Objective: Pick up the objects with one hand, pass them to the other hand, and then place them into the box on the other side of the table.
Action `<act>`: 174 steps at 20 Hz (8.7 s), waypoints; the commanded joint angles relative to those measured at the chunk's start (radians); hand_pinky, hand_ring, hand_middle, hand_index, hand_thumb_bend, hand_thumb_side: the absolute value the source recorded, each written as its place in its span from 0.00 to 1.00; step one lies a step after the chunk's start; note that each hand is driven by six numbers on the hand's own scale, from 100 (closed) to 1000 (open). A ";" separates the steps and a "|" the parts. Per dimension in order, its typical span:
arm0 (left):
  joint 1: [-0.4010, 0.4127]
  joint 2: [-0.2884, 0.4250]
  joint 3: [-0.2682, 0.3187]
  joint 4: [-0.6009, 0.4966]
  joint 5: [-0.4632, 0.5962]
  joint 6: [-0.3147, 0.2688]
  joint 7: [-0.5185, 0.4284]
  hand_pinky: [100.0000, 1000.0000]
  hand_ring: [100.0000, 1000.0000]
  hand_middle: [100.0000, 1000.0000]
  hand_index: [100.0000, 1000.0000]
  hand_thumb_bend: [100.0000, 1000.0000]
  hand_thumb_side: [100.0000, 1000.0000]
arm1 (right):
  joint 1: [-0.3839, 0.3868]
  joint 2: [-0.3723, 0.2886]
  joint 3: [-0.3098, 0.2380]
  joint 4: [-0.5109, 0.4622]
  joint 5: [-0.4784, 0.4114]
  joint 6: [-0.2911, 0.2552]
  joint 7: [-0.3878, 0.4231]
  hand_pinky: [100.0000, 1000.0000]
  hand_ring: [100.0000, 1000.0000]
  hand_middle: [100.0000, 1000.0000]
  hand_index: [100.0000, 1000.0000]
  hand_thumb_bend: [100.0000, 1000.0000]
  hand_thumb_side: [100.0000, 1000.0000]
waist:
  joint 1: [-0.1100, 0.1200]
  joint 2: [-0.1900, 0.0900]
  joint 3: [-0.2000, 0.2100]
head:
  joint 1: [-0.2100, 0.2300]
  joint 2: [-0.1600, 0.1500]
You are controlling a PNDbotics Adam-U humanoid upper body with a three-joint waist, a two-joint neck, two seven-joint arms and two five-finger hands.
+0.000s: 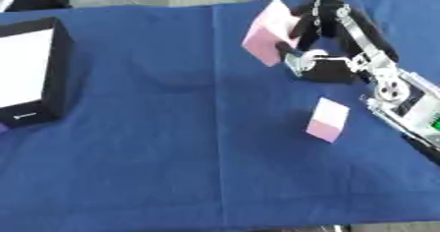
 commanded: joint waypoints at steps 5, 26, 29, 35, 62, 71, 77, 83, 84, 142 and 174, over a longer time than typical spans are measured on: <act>-0.083 -0.027 -0.035 -0.011 -0.077 0.077 -0.024 0.85 0.78 0.79 0.78 0.00 0.52 | -0.023 -0.019 0.004 -0.015 0.054 -0.006 -0.009 0.39 0.38 0.46 0.43 0.00 0.00 | 0.003 -0.030 0.013 | -0.011 0.000; -0.139 -0.025 -0.166 -0.011 -0.222 0.202 -0.123 0.82 0.78 0.79 0.79 0.00 0.44 | -0.060 0.000 0.089 -0.015 0.124 -0.053 0.045 0.37 0.37 0.45 0.43 0.00 0.00 | 0.012 -0.047 0.008 | 0.018 0.024; -0.148 -0.031 -0.179 -0.011 -0.239 0.203 -0.141 0.82 0.78 0.79 0.80 0.00 0.46 | -0.062 0.005 0.096 -0.015 0.130 -0.049 0.042 0.37 0.37 0.45 0.43 0.00 0.00 | 0.012 -0.049 0.008 | 0.020 0.024; -0.167 -0.063 -0.203 -0.011 -0.259 0.218 -0.173 0.82 0.78 0.80 0.82 0.00 0.50 | -0.074 0.018 0.108 -0.015 0.136 -0.041 0.035 0.36 0.37 0.45 0.43 0.00 0.00 | 0.012 -0.051 0.008 | 0.030 0.024; -0.202 -0.185 -0.270 0.130 -0.485 0.106 -0.266 0.83 0.82 0.83 0.85 0.31 0.35 | -0.108 0.047 0.155 -0.015 0.175 -0.042 0.032 0.36 0.36 0.44 0.42 0.00 0.00 | 0.016 -0.051 -0.012 | 0.071 0.024; -0.206 -0.218 -0.272 0.144 -0.541 0.131 -0.256 0.84 0.82 0.83 0.85 0.30 0.34 | -0.113 0.054 0.172 -0.015 0.207 -0.058 0.049 0.36 0.36 0.44 0.42 0.00 0.00 | 0.012 -0.047 -0.017 | 0.094 0.024; -0.208 -0.232 -0.272 0.154 -0.540 0.141 -0.262 0.84 0.82 0.84 0.85 0.30 0.37 | -0.119 0.057 0.179 -0.015 0.228 -0.077 0.051 0.36 0.36 0.44 0.42 0.00 0.00 | 0.011 -0.044 -0.016 | 0.100 0.024; -0.207 -0.247 -0.275 0.184 -0.552 0.140 -0.274 0.85 0.82 0.84 0.85 0.32 0.40 | -0.126 0.059 0.185 -0.015 0.254 -0.097 0.052 0.37 0.36 0.43 0.42 0.00 0.00 | 0.010 -0.043 -0.018 | 0.108 0.024; -0.206 -0.249 -0.276 0.190 -0.554 0.139 -0.278 0.85 0.82 0.85 0.85 0.33 0.41 | -0.127 0.060 0.187 -0.015 0.261 -0.103 0.054 0.37 0.36 0.43 0.42 0.00 0.00 | 0.010 -0.043 -0.019 | 0.108 0.024; -0.183 -0.345 -0.274 0.403 -0.660 0.035 -0.241 0.85 0.83 0.82 0.84 0.38 0.38 | -0.151 0.078 0.213 -0.015 0.344 -0.210 0.058 0.37 0.35 0.42 0.43 0.00 0.00 | 0.011 -0.033 -0.039 | 0.153 0.024; -0.181 -0.356 -0.283 0.408 -0.612 0.059 -0.225 0.73 0.62 0.51 0.36 0.00 0.08 | -0.150 0.085 0.221 -0.015 0.355 -0.162 0.051 0.41 0.40 0.46 0.47 0.00 0.00 | 0.009 -0.025 -0.048 | 0.126 0.024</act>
